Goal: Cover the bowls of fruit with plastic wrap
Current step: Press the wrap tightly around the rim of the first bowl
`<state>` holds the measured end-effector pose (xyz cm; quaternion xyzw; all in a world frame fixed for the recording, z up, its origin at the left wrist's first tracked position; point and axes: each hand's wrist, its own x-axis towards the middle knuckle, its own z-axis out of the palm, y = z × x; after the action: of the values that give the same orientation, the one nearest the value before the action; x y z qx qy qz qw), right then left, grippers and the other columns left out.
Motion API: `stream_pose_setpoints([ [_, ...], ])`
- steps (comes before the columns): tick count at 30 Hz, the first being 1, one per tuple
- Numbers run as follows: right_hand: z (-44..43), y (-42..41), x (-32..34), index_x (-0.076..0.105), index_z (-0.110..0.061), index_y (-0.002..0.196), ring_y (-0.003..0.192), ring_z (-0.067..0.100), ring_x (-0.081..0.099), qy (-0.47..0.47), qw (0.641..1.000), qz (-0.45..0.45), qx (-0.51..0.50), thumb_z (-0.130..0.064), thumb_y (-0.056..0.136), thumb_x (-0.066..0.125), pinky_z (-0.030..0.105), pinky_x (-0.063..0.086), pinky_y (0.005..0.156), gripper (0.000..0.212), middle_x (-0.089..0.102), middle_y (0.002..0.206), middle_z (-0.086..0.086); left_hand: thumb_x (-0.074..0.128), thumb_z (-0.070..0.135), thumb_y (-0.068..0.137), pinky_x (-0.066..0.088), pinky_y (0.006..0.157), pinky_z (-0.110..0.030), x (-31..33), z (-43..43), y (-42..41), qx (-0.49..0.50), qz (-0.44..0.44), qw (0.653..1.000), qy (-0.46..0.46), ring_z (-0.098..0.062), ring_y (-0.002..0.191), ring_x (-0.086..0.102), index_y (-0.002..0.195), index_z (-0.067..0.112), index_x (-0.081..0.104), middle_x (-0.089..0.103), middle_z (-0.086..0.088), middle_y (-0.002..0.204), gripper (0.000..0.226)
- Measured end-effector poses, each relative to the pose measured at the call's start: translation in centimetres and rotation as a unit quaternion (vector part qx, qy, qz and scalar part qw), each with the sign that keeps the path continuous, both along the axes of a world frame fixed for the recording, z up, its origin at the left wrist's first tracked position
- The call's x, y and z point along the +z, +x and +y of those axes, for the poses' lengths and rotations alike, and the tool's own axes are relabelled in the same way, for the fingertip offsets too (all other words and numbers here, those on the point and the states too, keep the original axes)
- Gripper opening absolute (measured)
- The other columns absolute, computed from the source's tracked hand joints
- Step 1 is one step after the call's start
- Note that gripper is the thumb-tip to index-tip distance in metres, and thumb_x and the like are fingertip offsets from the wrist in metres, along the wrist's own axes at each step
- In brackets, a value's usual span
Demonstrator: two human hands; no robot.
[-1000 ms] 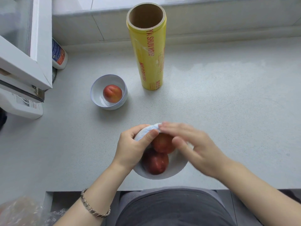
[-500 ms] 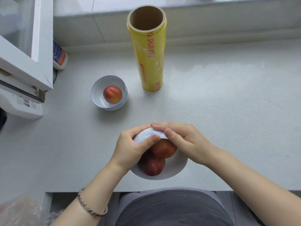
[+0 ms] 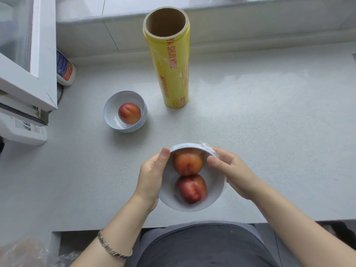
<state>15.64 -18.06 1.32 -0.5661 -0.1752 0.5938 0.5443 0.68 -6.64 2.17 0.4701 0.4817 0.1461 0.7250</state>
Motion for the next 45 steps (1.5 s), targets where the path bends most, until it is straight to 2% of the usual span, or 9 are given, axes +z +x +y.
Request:
stream_pose_setpoints([
  [2,0.0,0.0,0.2,0.066,-0.021,0.101,0.079,0.008,0.068,-0.006,0.999,-0.026,-0.018,-0.029,0.073,0.061,0.015,0.049,0.065,0.030,0.074,0.083,-0.003,0.064,0.049,0.076,0.051,0.081,-0.032,0.2,0.7,-0.3,-0.061,0.007,0.997,-0.036,-0.021,0.089,0.066,0.094,0.012,0.070,0.072,-0.011,0.094,0.042],
  [5,0.0,-0.2,0.4,0.067,-0.022,0.104,0.085,0.009,0.068,-0.027,0.997,-0.066,0.003,-0.030,0.070,0.066,0.016,0.051,0.074,0.035,0.074,0.093,0.002,0.061,0.055,0.065,0.049,0.085,-0.029,0.3,1.8,-0.3,-0.171,0.018,0.985,-0.009,-0.016,0.092,0.065,0.105,0.008,0.066,0.071,-0.010,0.102,0.062],
  [10,0.3,-0.6,1.3,0.066,-0.024,0.102,0.088,0.010,0.066,-0.040,0.996,-0.071,0.029,-0.035,0.063,0.069,0.017,0.050,0.080,0.040,0.072,0.101,0.008,0.066,0.083,0.038,0.047,0.072,-0.020,-0.8,1.1,0.5,-0.185,0.042,0.974,0.120,-0.005,0.076,0.062,0.083,0.027,0.070,0.071,0.007,0.082,0.072],
  [13,0.7,-0.4,2.0,0.069,-0.020,0.096,0.088,0.006,0.066,-0.056,0.995,-0.082,0.023,-0.037,0.067,0.067,0.009,0.048,0.074,0.033,0.072,0.097,0.001,0.067,0.074,0.045,0.047,0.075,-0.021,-1.3,0.5,0.1,-0.171,0.056,0.972,0.153,-0.006,0.083,0.064,0.088,0.029,0.070,0.072,0.007,0.089,0.062],
  [17,1.8,-0.1,2.5,0.068,-0.016,0.073,0.067,0.005,0.059,-0.098,0.987,-0.123,0.039,-0.026,0.074,0.073,0.009,0.042,0.060,0.011,0.067,0.072,-0.002,0.066,0.067,0.046,0.049,0.079,-0.024,-1.1,-0.1,0.0,-0.186,0.088,0.961,0.182,-0.008,0.087,0.065,0.084,0.037,0.068,0.072,0.011,0.088,0.049],
  [27,3.8,0.3,2.7,0.052,-0.012,0.063,0.037,0.006,0.045,-0.048,0.986,-0.157,0.012,-0.009,0.084,0.063,0.016,0.040,0.044,0.024,0.053,0.047,-0.002,0.066,0.066,0.042,0.045,0.074,-0.008,-0.6,-0.1,-0.3,-0.226,0.071,0.953,0.191,0.011,0.077,0.060,0.071,0.062,0.062,0.066,0.032,0.077,0.029],
  [32,4.5,-0.5,1.2,0.052,-0.022,0.059,0.036,0.001,0.037,-0.037,0.971,-0.233,-0.023,-0.017,0.081,0.066,0.014,0.032,0.044,0.027,0.047,0.037,-0.011,0.063,0.087,0.032,0.044,0.078,-0.007,-0.7,0.4,-0.5,-0.195,0.035,0.957,0.211,0.012,0.083,0.061,0.086,0.048,0.064,0.067,0.033,0.084,0.066],
  [37,4.6,-0.1,0.8,0.053,-0.022,0.058,0.039,0.002,0.033,-0.052,0.956,-0.290,0.017,-0.023,0.079,0.069,0.014,0.026,0.046,0.027,0.038,0.037,-0.012,0.064,0.085,0.036,0.043,0.079,-0.005,-0.5,0.5,-0.8,-0.172,0.009,0.958,0.231,0.013,0.089,0.060,0.090,0.039,0.063,0.066,0.036,0.088,0.072],
  [45,3.7,0.6,0.9,0.056,-0.019,0.058,0.050,0.009,0.043,-0.166,0.968,-0.179,0.058,-0.031,0.076,0.072,0.021,0.034,0.049,0.028,0.051,0.055,-0.002,0.065,0.082,0.043,0.044,0.078,-0.007,-0.4,-0.3,-0.4,-0.158,-0.010,0.958,0.239,0.010,0.088,0.062,0.089,0.035,0.064,0.068,0.031,0.088,0.066],
])
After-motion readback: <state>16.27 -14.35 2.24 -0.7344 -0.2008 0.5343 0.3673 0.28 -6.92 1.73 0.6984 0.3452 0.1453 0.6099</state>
